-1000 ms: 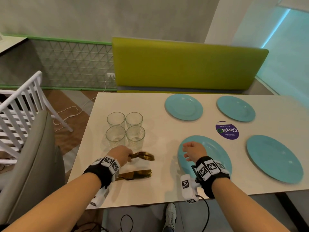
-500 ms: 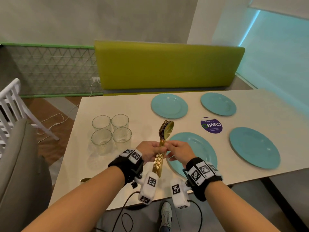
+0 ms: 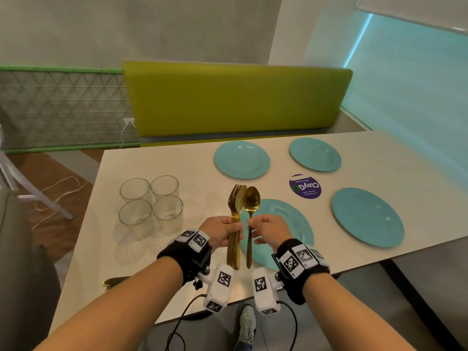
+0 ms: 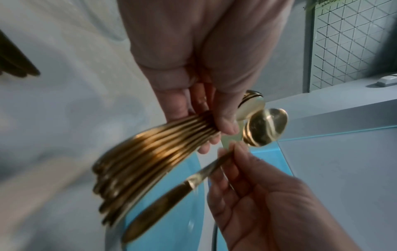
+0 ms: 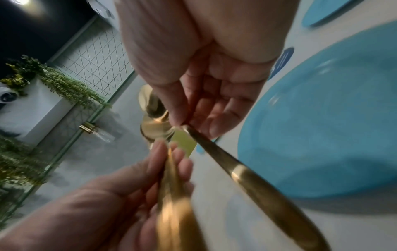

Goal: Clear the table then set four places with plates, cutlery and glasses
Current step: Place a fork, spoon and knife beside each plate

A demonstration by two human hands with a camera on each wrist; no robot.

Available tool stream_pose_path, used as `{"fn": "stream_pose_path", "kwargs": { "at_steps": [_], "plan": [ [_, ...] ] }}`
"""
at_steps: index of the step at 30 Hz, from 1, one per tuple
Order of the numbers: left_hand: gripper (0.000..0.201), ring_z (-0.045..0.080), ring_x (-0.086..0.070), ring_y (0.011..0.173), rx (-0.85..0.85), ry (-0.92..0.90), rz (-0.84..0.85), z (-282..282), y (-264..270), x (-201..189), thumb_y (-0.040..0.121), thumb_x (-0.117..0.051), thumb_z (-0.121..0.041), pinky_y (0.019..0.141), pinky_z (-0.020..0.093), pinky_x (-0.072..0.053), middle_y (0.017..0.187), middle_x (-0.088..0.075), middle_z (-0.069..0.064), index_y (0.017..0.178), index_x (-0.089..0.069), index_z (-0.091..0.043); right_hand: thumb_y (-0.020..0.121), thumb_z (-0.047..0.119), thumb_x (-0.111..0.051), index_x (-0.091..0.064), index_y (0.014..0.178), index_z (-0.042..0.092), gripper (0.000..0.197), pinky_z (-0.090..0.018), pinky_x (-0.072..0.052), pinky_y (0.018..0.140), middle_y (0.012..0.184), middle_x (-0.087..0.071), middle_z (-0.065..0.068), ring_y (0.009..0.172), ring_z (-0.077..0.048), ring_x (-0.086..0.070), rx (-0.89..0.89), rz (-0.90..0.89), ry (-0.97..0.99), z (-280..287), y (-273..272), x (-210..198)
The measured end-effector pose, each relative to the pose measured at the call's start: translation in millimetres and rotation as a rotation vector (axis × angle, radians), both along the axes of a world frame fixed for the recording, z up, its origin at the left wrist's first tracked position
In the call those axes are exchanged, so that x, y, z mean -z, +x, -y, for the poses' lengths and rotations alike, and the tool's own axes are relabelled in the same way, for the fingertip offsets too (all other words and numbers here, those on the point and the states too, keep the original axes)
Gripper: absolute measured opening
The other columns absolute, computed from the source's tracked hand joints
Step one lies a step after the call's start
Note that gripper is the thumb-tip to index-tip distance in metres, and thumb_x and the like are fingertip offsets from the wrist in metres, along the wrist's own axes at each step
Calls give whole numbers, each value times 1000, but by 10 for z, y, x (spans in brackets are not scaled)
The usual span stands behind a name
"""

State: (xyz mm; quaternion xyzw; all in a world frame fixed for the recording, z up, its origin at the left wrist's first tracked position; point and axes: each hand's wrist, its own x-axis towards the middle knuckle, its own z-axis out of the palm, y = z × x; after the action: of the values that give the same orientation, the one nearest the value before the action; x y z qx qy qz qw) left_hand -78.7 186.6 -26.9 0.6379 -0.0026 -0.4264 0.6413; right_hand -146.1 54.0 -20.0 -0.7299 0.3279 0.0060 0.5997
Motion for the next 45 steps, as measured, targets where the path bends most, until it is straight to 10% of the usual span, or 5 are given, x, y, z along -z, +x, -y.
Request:
{"fn": "stream_pose_path", "kwargs": {
  "at_steps": [7,15,26,45],
  "plan": [
    [11,5,-65,47,-76,-18,38,360,160,-109,90,-57,-5,53,17,-55,76,-62,6,80,-59,-9,90,13,-60,-60,68,11,22,-22,-46,52,66,-59,-5,56,-15,-53,104,-140,-170,852,-150,-5],
    [7,15,-63,69,-98,-28,16,1125,244,-132,89,-60,-7,58,18,-57,78,-64,6,82,-60,-9,89,25,-60,-66,75,19,16,-42,-52,93,101,-70,-12,98,-29,-66,-4,-479,-448,1999,-233,369],
    [4,12,-67,67,-126,35,-4,1774,234,62,86,-64,-11,50,15,-53,77,-67,4,83,-63,-11,88,16,-59,-67,109,4,26,-16,-43,47,79,-59,-3,54,-8,-52,-160,-538,-321,2392,-78,730],
    [3,14,-68,71,-140,47,-18,1920,270,107,85,-65,-12,49,15,-53,80,-68,5,87,-63,-10,78,22,-68,-74,94,13,19,-31,-54,81,84,-69,-5,74,-14,-57,-146,-518,-367,2395,4,858]
  ]
}}
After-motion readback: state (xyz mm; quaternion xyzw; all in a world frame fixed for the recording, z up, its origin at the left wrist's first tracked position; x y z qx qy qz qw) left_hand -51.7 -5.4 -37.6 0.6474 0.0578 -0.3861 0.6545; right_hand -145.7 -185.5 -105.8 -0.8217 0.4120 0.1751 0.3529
